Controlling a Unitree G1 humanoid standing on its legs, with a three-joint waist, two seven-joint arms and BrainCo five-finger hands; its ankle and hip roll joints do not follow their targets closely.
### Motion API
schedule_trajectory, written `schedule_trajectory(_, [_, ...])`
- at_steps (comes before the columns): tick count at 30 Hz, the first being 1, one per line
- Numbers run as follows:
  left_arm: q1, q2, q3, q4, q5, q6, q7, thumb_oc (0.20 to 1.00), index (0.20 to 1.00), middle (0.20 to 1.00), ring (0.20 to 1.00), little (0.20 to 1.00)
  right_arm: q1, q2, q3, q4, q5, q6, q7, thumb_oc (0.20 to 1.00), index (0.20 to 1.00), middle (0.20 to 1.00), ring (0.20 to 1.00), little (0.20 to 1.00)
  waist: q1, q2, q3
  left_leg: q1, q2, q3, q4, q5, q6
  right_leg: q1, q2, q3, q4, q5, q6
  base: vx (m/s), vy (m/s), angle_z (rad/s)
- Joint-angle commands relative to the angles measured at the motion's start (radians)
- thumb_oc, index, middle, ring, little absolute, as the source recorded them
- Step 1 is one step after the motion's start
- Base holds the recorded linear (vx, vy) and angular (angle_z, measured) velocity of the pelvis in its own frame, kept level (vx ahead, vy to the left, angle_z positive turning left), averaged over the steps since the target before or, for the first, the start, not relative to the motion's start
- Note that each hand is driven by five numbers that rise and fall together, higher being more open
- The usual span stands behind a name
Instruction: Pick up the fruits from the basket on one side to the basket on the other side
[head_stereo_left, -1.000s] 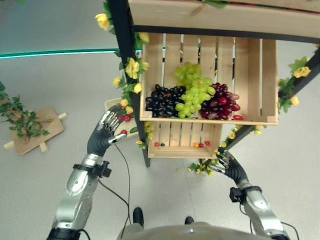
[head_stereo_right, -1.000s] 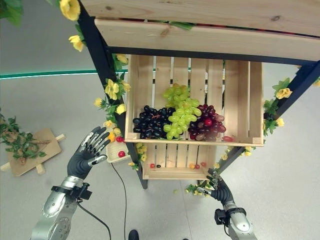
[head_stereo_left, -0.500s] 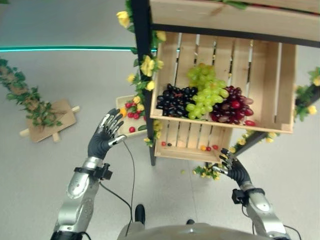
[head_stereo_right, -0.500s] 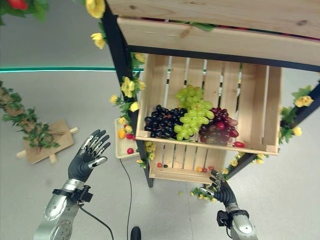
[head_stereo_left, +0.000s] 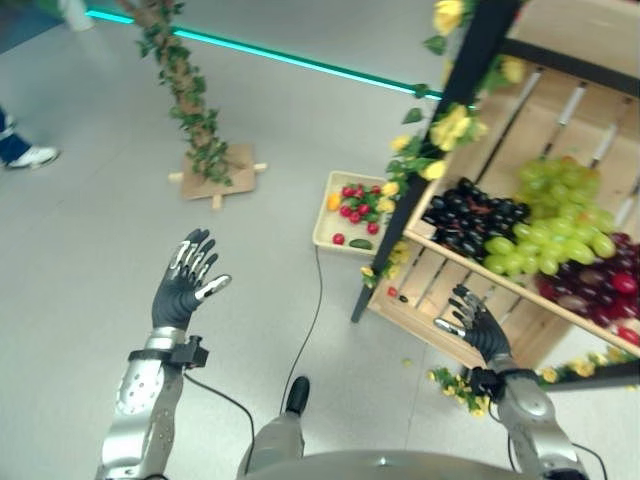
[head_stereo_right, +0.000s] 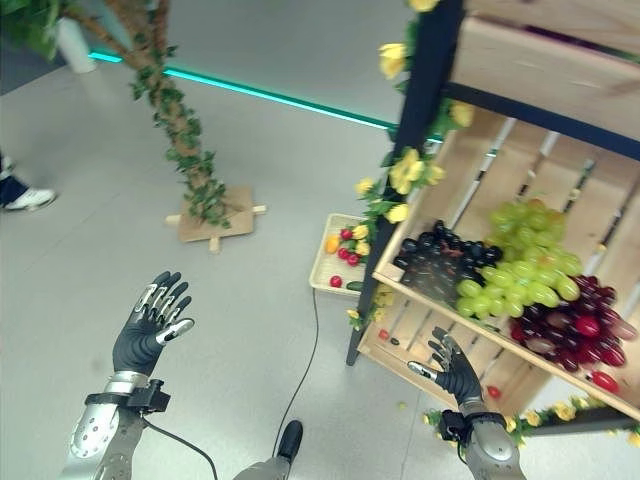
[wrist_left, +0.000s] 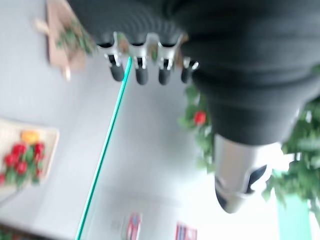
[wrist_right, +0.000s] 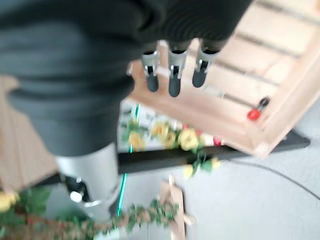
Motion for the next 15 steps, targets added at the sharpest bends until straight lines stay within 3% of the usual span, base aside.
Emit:
schedule_trajectory(1, [-0.062, 0.026, 0.049, 0.017, 0.06, -0.066, 0.018, 1.0, 1.0, 1.0, 1.0, 1.0, -0.037, -0.011, -0.021, -0.081, 0.014, -0.067, -0.018, 1.0, 1.0, 1.0, 1.0, 1.0, -0.009, -0.01, 0.0, 0.06, 0.072, -0.003, 0.089, -0.144, -0.084, -0.096, -0.064, -0.005, 0.052, 0.072, -0.011, 0.03, 0.004, 0.54])
schedule_trajectory(15, [-0.074, 0.023, 0.046, 0.025, 0.104, -0.065, 0.05, 1.0, 1.0, 1.0, 1.0, 1.0, -0.045, -0.011, -0.028, -0.063, 0.015, -0.058, -0.032, 1.0, 1.0, 1.0, 1.0, 1.0, -0.044, -0.007, -0.015, 0.076, 0.08, 0.039, 0.09, -0.154, -0.085, -0.091, -0.074, -0.003, 0.066, 0.069, -0.008, 0.01, 0.0, 0.03])
